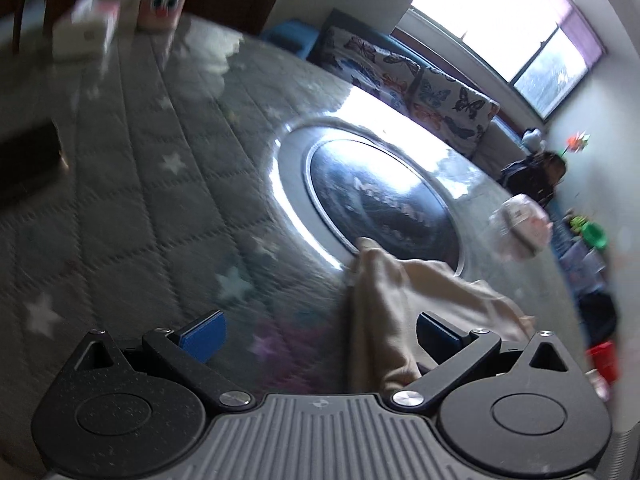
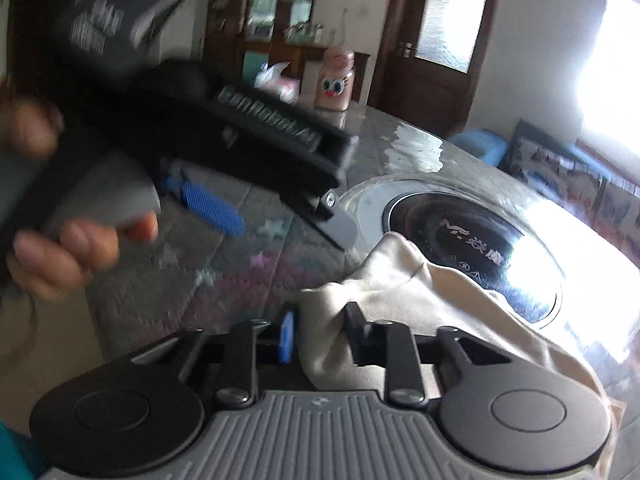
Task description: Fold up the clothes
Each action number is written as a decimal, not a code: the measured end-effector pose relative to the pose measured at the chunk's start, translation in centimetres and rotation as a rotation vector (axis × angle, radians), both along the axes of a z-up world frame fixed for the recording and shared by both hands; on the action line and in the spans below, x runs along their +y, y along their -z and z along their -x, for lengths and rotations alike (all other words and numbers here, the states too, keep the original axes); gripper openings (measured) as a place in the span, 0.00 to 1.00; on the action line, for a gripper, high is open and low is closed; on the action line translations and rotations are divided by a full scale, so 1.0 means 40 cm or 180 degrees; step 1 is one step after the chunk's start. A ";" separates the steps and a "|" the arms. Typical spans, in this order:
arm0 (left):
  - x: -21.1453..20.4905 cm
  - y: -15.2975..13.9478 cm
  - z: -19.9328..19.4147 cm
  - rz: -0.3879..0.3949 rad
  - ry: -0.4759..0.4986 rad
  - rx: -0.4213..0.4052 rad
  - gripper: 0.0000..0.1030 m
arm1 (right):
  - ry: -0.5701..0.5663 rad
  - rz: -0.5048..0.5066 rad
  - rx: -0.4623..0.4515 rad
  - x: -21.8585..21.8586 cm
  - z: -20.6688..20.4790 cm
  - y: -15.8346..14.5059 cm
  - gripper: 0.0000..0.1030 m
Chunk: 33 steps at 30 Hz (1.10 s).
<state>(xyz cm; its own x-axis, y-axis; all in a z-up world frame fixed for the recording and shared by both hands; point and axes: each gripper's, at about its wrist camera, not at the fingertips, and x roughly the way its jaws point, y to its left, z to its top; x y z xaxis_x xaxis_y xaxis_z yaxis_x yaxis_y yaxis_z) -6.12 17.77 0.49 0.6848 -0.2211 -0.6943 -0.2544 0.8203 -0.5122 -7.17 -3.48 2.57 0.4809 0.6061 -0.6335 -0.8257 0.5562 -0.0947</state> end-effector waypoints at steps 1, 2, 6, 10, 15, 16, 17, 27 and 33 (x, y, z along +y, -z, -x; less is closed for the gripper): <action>-0.003 0.004 -0.008 0.0129 0.0013 0.0026 1.00 | 0.0027 -0.0102 0.0089 -0.014 -0.010 -0.011 0.19; -0.008 0.009 -0.017 0.0235 0.0028 0.0057 1.00 | 0.0046 -0.0190 0.0145 -0.028 -0.016 -0.020 0.19; -0.033 0.020 -0.053 0.0508 0.0086 0.0142 0.99 | 0.0084 -0.0462 0.0317 -0.076 -0.032 -0.046 0.18; -0.053 0.024 -0.083 0.0713 0.0121 0.0168 0.93 | 0.0053 -0.0519 0.0355 -0.101 -0.027 -0.048 0.17; -0.066 0.057 -0.100 0.1037 0.0168 0.0174 0.57 | 0.0015 -0.0591 0.0403 -0.131 -0.021 -0.052 0.17; -0.067 0.065 -0.101 0.1060 0.0171 0.0192 0.42 | 0.0007 -0.0605 0.0413 -0.138 -0.020 -0.052 0.18; -0.065 0.072 -0.100 0.1060 0.0162 0.0203 0.35 | 0.0000 -0.0620 0.0423 -0.144 -0.019 -0.053 0.20; -0.057 0.071 -0.089 0.0873 0.0230 0.0162 0.18 | 0.0702 -0.0686 0.0390 -0.325 -0.049 -0.043 0.49; -0.076 0.053 -0.088 0.0613 0.0335 0.0133 0.18 | 0.1738 -0.0577 0.0374 -0.466 -0.181 0.009 0.50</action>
